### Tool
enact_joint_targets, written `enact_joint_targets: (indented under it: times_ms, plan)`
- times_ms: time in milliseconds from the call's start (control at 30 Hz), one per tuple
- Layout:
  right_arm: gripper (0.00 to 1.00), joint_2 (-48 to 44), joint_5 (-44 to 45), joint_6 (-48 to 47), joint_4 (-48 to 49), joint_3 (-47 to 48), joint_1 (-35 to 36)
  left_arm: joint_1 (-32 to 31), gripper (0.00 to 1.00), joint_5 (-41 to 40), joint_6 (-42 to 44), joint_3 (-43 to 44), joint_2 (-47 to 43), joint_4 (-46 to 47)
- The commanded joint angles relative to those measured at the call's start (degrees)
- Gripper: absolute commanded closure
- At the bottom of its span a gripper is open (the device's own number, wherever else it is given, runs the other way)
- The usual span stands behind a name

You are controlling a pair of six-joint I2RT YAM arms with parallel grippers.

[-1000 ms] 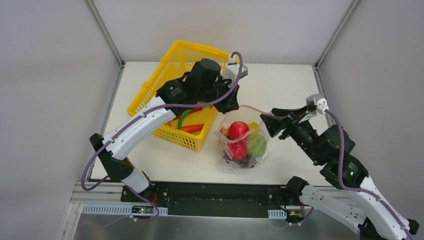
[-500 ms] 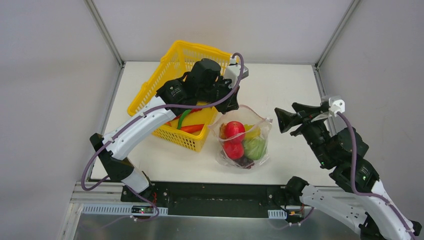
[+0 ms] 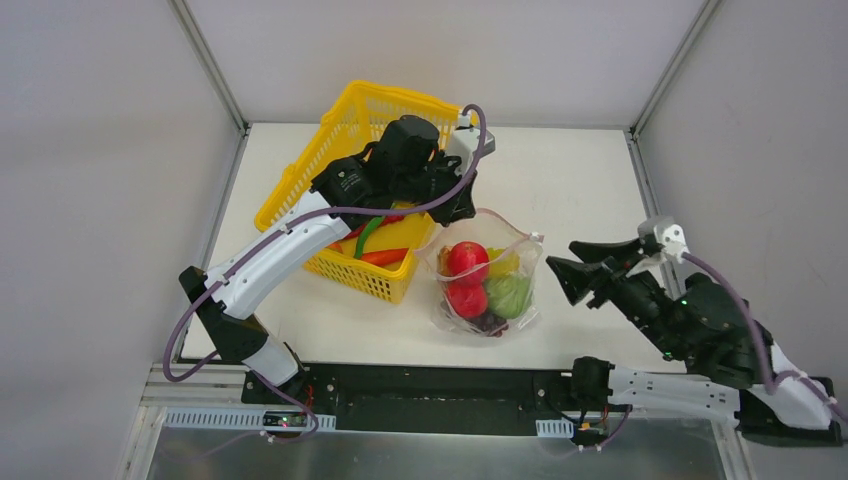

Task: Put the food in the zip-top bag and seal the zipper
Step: Adjust the zipper food storage bag at the center of the board.

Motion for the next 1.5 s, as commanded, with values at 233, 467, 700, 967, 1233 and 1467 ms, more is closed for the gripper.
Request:
enact_joint_targets:
  times_ms: [233, 467, 700, 967, 1233, 1467]
  plan:
    - [0.39, 8.7, 20.1, 2.8, -8.3, 6.4, 24.5, 0.8, 1.0, 2.4, 0.3, 0.8, -0.9, 3.5]
    - [0.28, 17.2, 22.1, -4.4, 2.2, 8.8, 24.6, 0.8, 1.0, 2.9, 1.2, 0.2, -0.9, 3.1]
    - [0.21, 24.0, 20.2, -13.7, 12.5, 14.3, 24.6, 1.1, 1.0, 3.3, 0.9, -1.9, -2.1, 4.6]
    - [0.12, 30.1, 34.3, -30.5, 26.9, 21.3, 23.8, 1.3, 1.0, 4.4, -0.6, -3.7, -2.2, 6.5]
    - [0.07, 35.2, 24.7, -14.1, 17.4, 26.8, -3.5, 1.3, 1.0, 4.5, -1.8, -5.0, -4.0, 7.6]
    - [0.04, 42.2, -13.2, 2.9, -3.6, 32.4, -43.3, 1.2, 1.0, 5.1, -1.5, -4.5, -4.0, 7.3]
